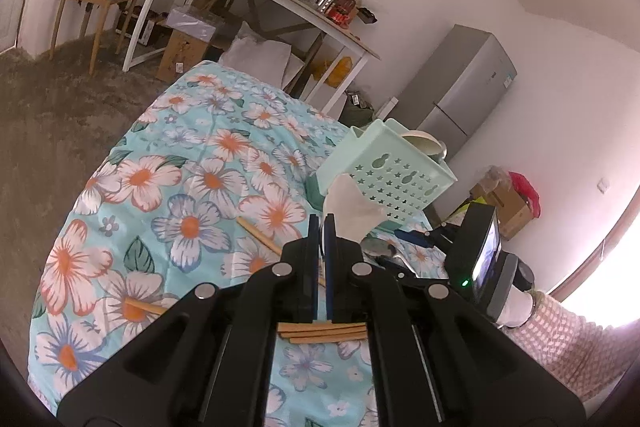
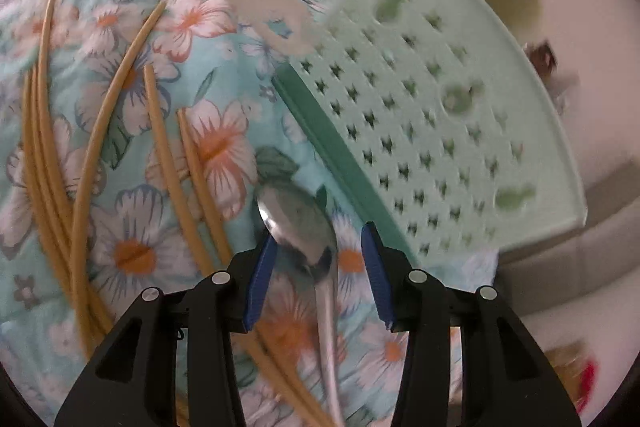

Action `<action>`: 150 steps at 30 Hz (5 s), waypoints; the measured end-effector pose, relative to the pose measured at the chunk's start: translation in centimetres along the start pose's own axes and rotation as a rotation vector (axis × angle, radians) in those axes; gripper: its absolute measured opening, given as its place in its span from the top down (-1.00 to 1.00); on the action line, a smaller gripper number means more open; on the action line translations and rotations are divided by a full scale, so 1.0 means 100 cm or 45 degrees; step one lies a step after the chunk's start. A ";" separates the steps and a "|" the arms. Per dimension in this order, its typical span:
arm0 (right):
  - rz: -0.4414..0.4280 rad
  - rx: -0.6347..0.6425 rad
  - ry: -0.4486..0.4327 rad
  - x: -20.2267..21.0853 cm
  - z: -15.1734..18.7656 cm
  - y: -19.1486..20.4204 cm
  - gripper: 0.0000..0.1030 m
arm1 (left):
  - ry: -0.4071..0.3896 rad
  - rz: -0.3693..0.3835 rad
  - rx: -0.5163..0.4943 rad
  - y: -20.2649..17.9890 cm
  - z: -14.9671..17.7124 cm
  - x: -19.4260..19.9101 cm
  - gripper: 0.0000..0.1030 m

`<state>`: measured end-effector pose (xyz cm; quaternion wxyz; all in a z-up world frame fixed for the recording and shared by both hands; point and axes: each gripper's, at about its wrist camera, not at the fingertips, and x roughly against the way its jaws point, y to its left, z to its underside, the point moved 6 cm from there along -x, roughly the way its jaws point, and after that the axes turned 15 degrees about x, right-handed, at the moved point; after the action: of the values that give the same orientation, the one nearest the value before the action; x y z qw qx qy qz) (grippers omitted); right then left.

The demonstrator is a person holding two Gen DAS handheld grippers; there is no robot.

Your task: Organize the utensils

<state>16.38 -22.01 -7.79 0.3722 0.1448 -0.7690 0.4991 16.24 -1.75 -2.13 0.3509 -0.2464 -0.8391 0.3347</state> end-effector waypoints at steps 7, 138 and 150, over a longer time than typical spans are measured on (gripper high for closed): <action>0.203 0.221 0.003 0.002 -0.026 0.033 0.70 | -0.005 -0.009 0.010 0.005 0.000 0.001 0.97; -0.034 -1.094 -0.722 0.155 0.043 -0.131 -0.62 | -0.181 -0.203 -0.177 -0.030 0.001 -0.009 -0.46; -0.428 -1.270 -0.335 0.102 0.109 -0.001 -0.70 | -0.073 -0.233 -0.212 -0.025 0.036 -0.014 -0.48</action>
<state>4.85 -30.05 -2.82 0.3709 0.1329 -0.9190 -0.0154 13.98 -5.68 -2.77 0.3342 -0.1875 -0.8926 0.2375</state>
